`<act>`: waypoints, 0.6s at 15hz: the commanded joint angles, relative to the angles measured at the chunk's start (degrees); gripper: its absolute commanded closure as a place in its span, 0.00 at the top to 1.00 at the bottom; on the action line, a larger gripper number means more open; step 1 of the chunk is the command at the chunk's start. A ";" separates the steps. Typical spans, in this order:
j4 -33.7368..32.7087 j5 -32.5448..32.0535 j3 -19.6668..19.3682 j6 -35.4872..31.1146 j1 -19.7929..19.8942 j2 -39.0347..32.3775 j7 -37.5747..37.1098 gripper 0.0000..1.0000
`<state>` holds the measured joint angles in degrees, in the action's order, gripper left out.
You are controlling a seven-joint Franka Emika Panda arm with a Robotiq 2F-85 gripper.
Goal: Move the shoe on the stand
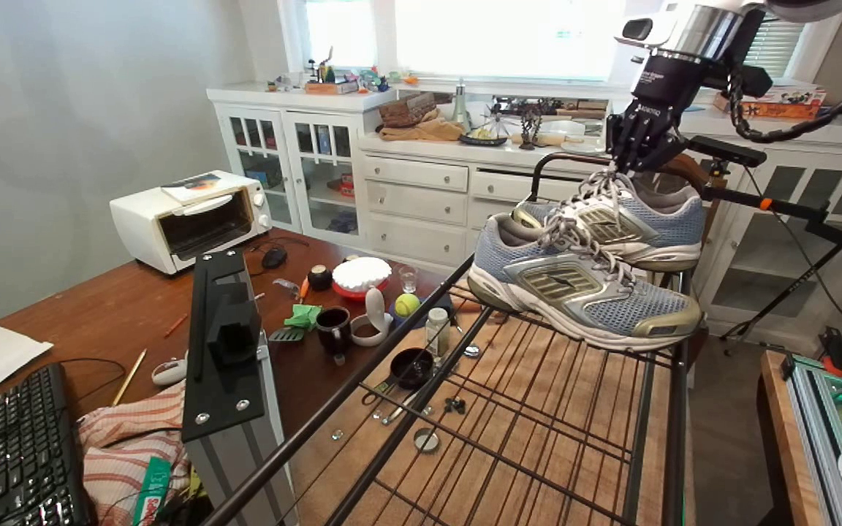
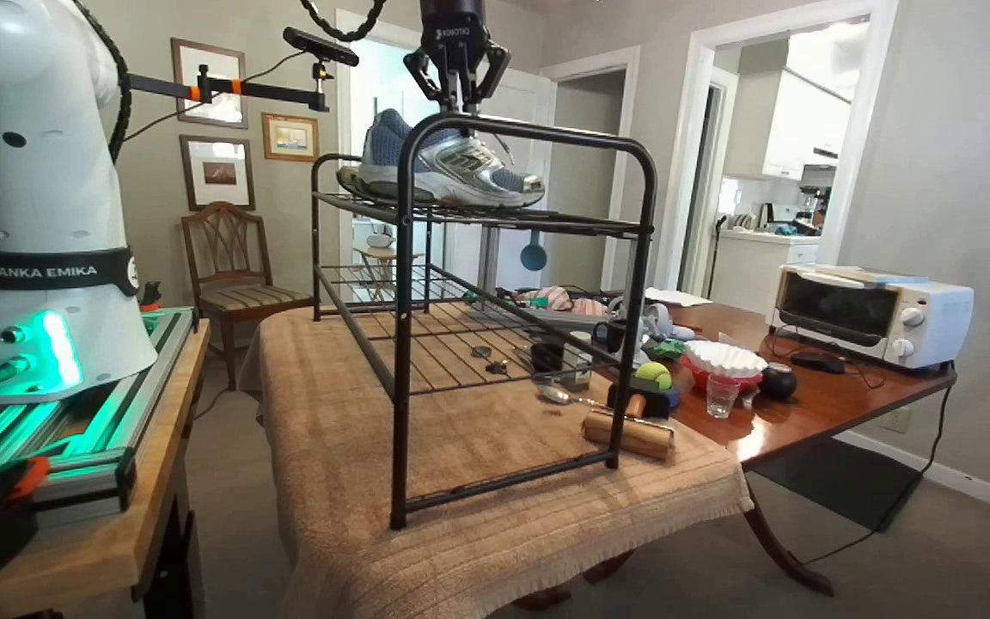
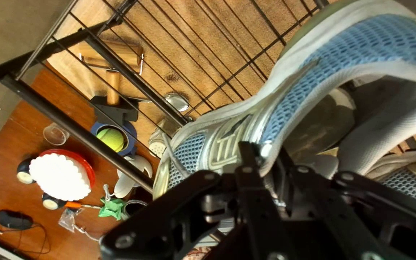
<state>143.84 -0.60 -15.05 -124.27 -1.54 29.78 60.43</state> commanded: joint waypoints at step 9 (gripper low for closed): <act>-1.76 1.21 0.72 -0.80 0.47 -1.58 3.09 0.42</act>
<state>143.24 -0.59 -14.83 -124.62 -1.53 29.06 63.55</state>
